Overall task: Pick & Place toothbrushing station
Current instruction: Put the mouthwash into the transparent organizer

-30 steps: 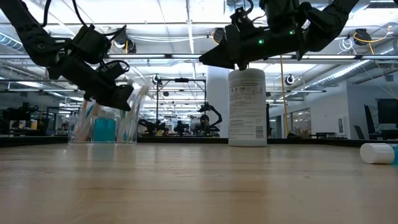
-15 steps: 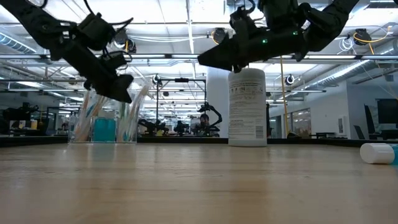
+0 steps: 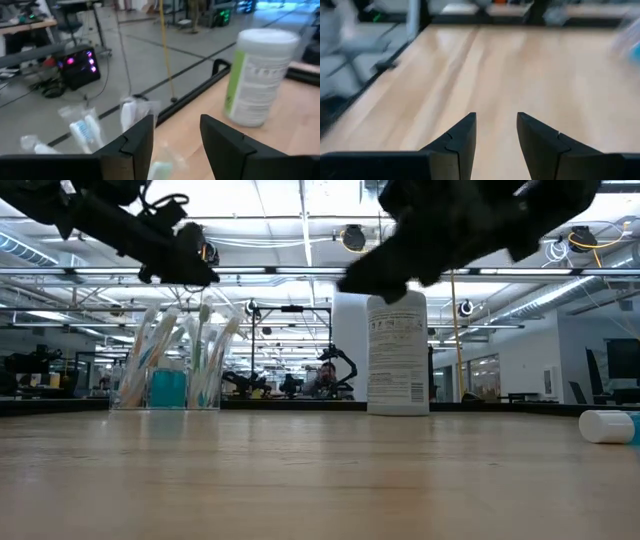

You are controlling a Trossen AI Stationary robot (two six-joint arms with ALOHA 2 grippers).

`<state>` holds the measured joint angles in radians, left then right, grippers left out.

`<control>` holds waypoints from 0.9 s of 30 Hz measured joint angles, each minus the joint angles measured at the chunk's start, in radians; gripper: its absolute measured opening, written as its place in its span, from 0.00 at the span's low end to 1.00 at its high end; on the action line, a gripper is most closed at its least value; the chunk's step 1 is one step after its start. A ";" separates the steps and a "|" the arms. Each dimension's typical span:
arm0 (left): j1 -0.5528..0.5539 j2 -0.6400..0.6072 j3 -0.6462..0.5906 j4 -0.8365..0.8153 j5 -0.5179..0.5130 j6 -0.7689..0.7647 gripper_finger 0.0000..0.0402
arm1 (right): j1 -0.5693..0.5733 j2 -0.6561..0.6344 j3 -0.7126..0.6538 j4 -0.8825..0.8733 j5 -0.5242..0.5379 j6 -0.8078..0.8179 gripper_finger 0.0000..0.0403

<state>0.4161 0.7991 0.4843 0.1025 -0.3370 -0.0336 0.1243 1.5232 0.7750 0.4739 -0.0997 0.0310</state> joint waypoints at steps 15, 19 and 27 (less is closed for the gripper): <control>-0.048 -0.021 0.000 0.064 0.366 0.052 0.42 | 0.326 -0.215 0.000 -0.984 0.050 0.668 0.33; -0.066 -0.021 0.000 0.095 0.363 0.052 0.42 | 0.384 -0.217 -0.001 -1.015 0.077 0.754 0.33; -0.091 -0.021 0.000 0.111 0.363 0.010 0.42 | 0.453 -0.187 -0.001 -0.979 0.156 0.766 0.41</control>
<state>0.3251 0.7784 0.4843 0.2131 0.0257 -0.0238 0.5771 1.3359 0.7742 -0.5056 0.0566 0.7968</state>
